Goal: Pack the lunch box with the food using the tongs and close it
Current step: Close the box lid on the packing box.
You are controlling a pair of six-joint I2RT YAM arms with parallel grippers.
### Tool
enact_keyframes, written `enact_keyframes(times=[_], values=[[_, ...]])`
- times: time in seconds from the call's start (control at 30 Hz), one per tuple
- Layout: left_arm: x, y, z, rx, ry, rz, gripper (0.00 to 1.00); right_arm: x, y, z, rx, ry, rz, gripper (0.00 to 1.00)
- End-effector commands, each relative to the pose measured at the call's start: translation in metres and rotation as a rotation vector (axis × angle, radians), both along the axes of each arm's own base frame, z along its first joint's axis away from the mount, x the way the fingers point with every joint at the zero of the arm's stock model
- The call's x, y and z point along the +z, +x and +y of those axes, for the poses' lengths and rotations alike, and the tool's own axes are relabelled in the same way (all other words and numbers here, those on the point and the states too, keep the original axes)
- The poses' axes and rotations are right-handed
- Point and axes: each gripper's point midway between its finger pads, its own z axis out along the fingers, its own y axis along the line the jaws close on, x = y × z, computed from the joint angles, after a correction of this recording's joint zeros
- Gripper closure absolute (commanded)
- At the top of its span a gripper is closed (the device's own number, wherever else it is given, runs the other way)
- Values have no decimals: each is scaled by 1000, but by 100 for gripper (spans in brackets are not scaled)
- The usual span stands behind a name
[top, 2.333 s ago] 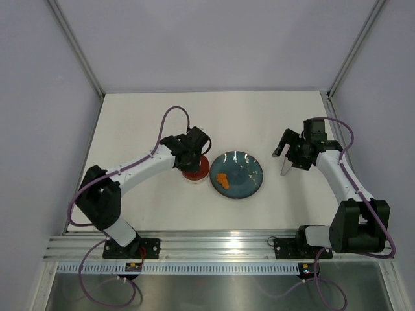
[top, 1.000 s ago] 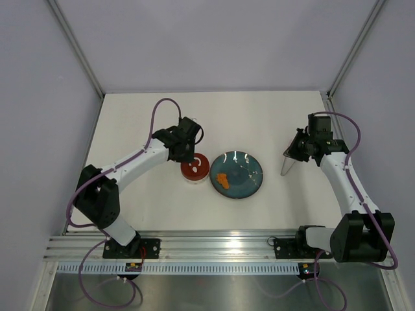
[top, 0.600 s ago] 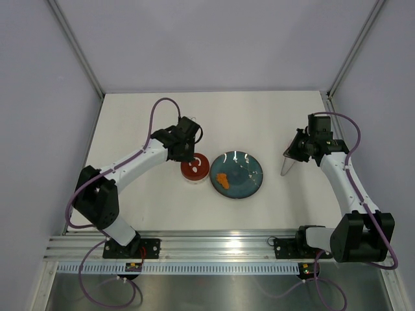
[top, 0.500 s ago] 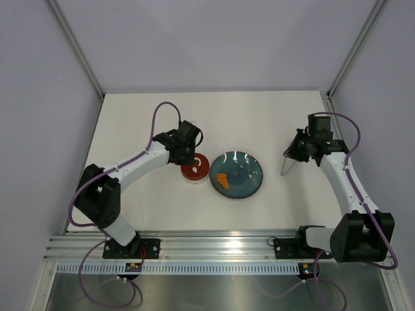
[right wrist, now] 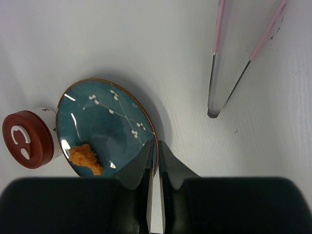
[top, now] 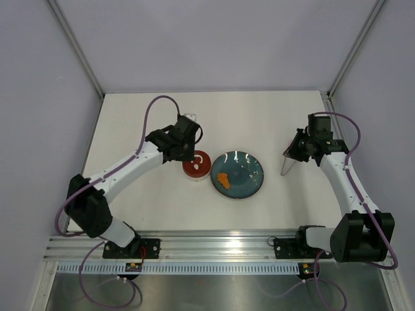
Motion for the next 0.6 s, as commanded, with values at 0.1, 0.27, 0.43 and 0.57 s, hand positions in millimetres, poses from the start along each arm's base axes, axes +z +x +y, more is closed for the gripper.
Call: enact_keyframes(times=[0.1,0.27,0.43,0.57], values=[[75,7,6,2,-77,-187,100,11,1,5,14,21,-45,85],[71,5,3,-9,-92,-180,100,12,0,4,11,18,-46,85],[68,5,-1,-18,-97,-172,100,12,-2,4,9,16,-45,85],[72,9,-6,-26,-107,-175,100,11,-2,3,9,14,-45,85]])
